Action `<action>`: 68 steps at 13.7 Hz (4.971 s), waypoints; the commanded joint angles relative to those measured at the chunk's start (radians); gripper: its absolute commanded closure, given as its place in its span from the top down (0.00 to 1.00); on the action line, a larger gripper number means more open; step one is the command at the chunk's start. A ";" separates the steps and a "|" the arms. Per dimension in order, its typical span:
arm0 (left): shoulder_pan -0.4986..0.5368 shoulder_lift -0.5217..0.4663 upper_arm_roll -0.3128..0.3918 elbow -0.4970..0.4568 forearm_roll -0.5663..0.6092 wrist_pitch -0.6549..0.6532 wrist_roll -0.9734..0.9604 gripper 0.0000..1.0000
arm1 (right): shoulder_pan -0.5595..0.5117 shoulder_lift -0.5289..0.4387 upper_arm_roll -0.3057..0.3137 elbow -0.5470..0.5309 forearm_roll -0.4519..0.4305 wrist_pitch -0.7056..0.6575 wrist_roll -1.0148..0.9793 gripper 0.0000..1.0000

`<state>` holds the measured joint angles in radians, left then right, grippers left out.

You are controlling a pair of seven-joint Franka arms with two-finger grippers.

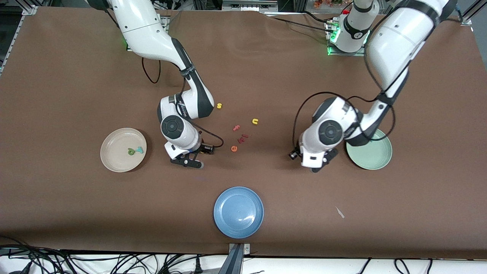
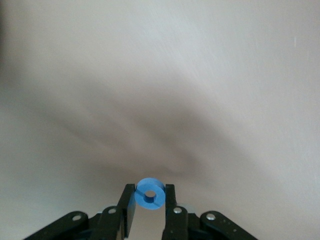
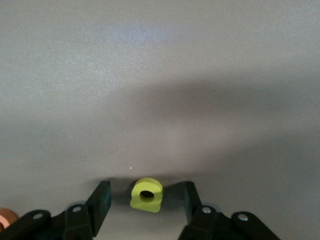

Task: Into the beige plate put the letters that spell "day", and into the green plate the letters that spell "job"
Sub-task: 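Carry the yellow letter toward the beige plate while the left gripper drops blue o, then release the yellow letter into the beige plate with the right gripper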

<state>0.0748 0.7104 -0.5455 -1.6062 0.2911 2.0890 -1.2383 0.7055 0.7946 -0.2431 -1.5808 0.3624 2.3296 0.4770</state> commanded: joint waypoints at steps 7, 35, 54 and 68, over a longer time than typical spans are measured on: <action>0.305 -0.078 0.002 -0.047 -0.001 -0.198 0.509 0.15 | 0.002 0.005 0.016 0.004 0.036 0.008 0.005 0.21; 0.372 -0.195 -0.102 0.382 -0.020 -0.526 1.105 1.00 | -0.044 -0.204 -0.343 -0.282 0.035 -0.079 -0.871 0.99; 0.319 -0.195 -0.094 0.433 0.040 -0.587 1.086 1.00 | -0.001 -0.251 -0.338 0.012 0.001 -0.549 -0.522 1.00; -0.087 -0.272 0.481 0.414 -0.262 -0.575 1.211 1.00 | -0.466 -0.626 0.155 -0.019 -0.445 -0.794 -0.528 1.00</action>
<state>0.0170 0.4727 -0.1251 -1.1768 0.0928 1.5261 -0.0595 0.3185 0.2272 -0.1578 -1.5707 -0.0372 1.5707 -0.0458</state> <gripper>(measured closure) 0.000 0.000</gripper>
